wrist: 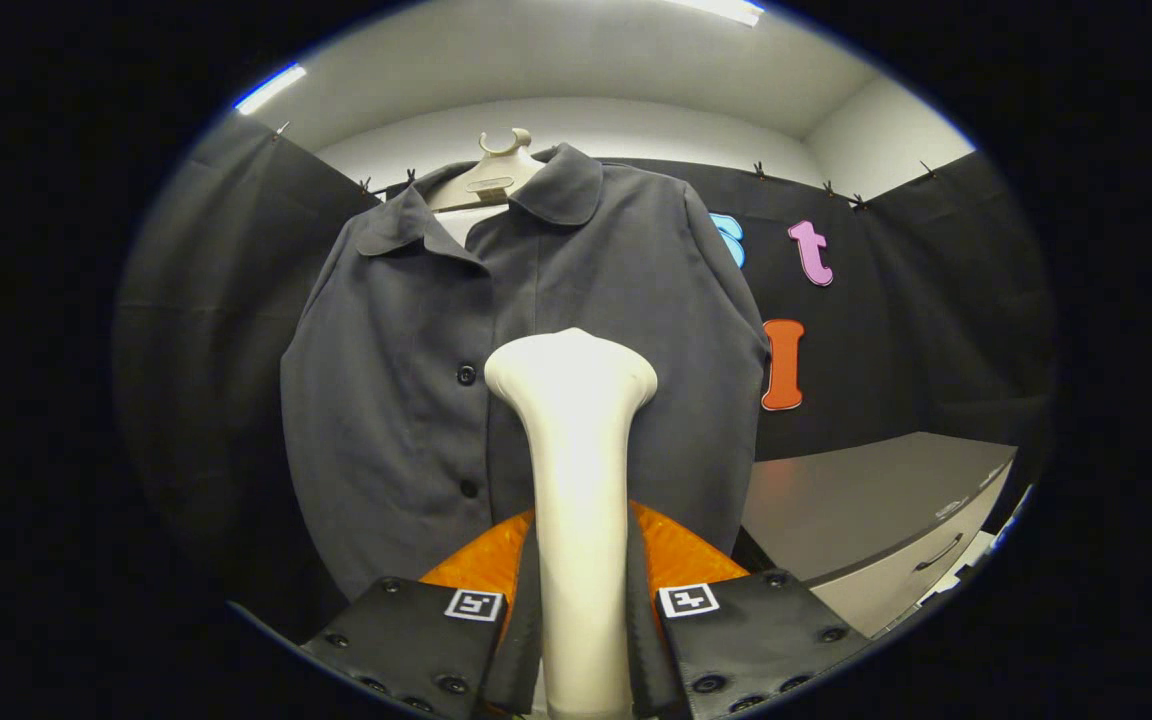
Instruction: Iron the clothes twice with a garment steamer, once on the left side and once on the right side.
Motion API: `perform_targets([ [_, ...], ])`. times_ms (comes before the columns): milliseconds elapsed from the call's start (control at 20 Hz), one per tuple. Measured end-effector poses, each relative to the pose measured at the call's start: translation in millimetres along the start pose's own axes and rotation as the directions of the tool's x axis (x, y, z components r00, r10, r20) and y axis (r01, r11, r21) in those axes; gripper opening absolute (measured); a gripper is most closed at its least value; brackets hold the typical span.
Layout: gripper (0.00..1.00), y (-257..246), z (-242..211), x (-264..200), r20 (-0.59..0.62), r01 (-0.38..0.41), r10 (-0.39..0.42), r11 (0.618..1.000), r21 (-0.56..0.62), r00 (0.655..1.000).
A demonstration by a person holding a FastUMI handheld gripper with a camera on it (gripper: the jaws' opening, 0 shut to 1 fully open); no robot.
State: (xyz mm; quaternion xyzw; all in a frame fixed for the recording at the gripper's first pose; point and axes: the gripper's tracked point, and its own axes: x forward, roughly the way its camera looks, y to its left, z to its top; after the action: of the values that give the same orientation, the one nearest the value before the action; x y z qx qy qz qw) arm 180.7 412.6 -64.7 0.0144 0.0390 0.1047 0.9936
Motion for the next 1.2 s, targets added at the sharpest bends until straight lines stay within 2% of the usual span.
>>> perform_targets([
  [600,0.43,-5.3,-62.3,-21.8,-0.126,-0.001,0.004,1.0,0.021,0.992],
  [1200,0.43,-14.6,-140.9,-44.2,-0.282,0.028,-0.012,0.998,0.054,0.959],
])
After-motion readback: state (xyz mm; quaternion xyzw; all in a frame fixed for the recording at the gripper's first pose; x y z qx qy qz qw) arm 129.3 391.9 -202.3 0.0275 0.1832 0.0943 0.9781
